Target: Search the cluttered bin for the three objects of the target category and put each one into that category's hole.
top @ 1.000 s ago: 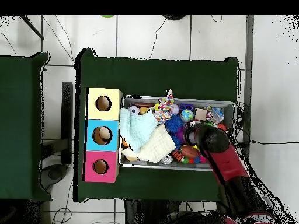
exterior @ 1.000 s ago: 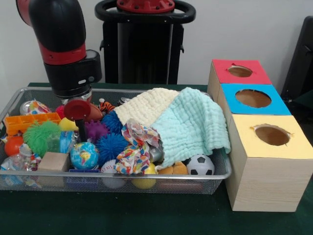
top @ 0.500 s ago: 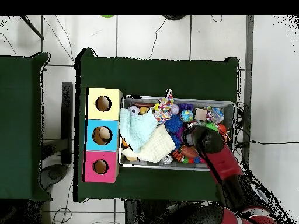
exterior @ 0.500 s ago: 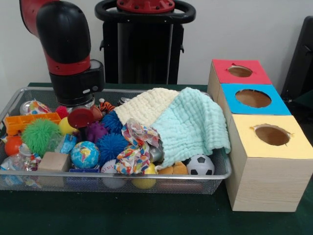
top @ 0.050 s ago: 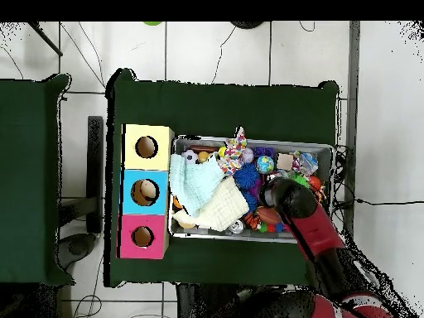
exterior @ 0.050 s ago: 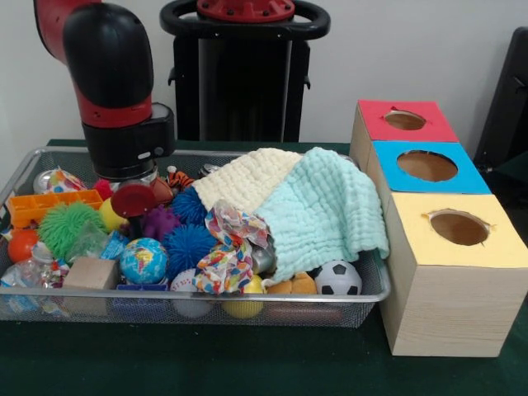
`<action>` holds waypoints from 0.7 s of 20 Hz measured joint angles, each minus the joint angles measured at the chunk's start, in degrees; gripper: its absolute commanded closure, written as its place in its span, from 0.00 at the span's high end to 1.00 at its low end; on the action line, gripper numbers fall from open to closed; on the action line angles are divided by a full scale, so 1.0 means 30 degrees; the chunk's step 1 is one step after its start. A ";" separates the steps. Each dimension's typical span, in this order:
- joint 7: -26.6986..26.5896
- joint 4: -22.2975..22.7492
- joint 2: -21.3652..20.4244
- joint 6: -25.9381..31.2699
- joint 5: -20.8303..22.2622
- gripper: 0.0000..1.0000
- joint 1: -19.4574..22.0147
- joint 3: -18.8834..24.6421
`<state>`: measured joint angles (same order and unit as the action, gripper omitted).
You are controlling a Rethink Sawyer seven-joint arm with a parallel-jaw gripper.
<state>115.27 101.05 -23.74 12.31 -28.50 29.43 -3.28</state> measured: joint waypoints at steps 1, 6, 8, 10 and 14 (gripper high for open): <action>0.0000 0.0001 -0.0030 0.0000 0.0000 0.00 -0.0041 -0.0029; 0.0000 -0.0012 -0.0101 0.0000 0.0000 0.00 -0.0365 -0.0407; 0.0000 -0.0056 -0.0100 0.0001 0.0004 1.00 -0.0700 -0.0772; 0.0000 -0.0082 -0.0097 0.0004 0.0004 1.00 -0.0801 -0.0881; 0.0000 -0.0372 -0.0105 0.0130 0.0008 1.00 -0.1569 -0.1672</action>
<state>115.27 99.93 -24.05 12.70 -28.48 24.72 -8.30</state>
